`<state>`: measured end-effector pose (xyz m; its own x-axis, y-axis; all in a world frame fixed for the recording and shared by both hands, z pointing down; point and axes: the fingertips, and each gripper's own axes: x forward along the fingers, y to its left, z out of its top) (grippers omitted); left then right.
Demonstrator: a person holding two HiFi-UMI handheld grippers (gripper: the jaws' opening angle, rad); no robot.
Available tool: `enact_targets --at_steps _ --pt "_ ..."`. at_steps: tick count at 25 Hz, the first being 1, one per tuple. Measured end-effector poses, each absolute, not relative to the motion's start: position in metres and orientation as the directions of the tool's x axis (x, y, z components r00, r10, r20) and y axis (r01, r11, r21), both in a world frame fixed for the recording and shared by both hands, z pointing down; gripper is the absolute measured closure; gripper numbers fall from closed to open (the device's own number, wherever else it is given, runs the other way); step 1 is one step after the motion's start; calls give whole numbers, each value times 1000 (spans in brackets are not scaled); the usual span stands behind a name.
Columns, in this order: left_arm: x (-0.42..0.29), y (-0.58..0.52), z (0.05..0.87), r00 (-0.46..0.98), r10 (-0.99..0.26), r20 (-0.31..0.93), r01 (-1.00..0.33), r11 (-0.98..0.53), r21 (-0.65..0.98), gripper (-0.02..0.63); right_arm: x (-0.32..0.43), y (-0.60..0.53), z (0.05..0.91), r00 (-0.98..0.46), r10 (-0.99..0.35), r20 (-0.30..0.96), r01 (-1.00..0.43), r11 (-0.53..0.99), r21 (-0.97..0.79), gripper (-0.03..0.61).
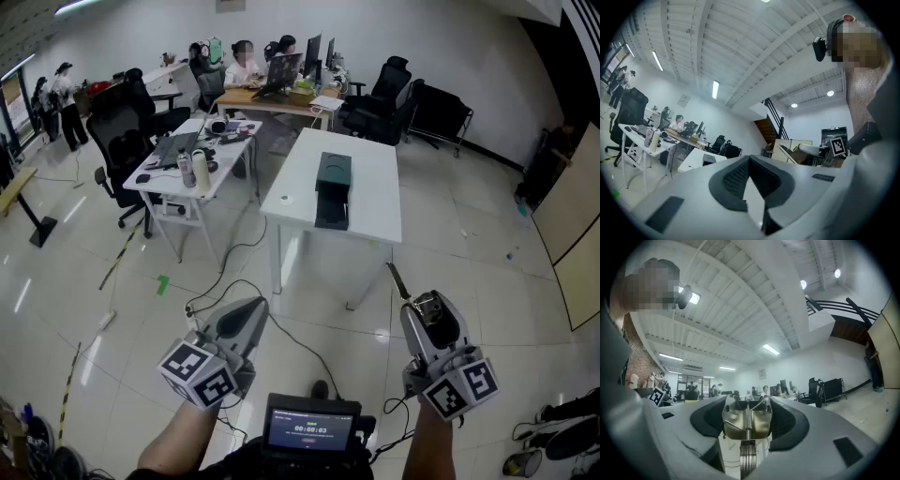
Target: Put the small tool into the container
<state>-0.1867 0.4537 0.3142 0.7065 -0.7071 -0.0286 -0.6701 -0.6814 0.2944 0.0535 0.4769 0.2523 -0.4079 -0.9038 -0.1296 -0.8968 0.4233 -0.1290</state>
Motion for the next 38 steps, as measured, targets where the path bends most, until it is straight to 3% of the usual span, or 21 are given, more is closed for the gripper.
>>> enact_targets --at_steps 24,31,38 --pt "-40 66 311 572 -819 41 -806 -552 213 601 206 67 270 -554 -827 -92 -813 562 -152 328" --pt "-15 -16 314 609 -792 29 -777 -590 220 601 211 -13 289 -550 -832 -71 -814 553 -175 328" --pt "-44 -109 326 641 -766 34 -749 -615 247 601 182 -96 301 -497 -867 -29 -850 493 -186 328"
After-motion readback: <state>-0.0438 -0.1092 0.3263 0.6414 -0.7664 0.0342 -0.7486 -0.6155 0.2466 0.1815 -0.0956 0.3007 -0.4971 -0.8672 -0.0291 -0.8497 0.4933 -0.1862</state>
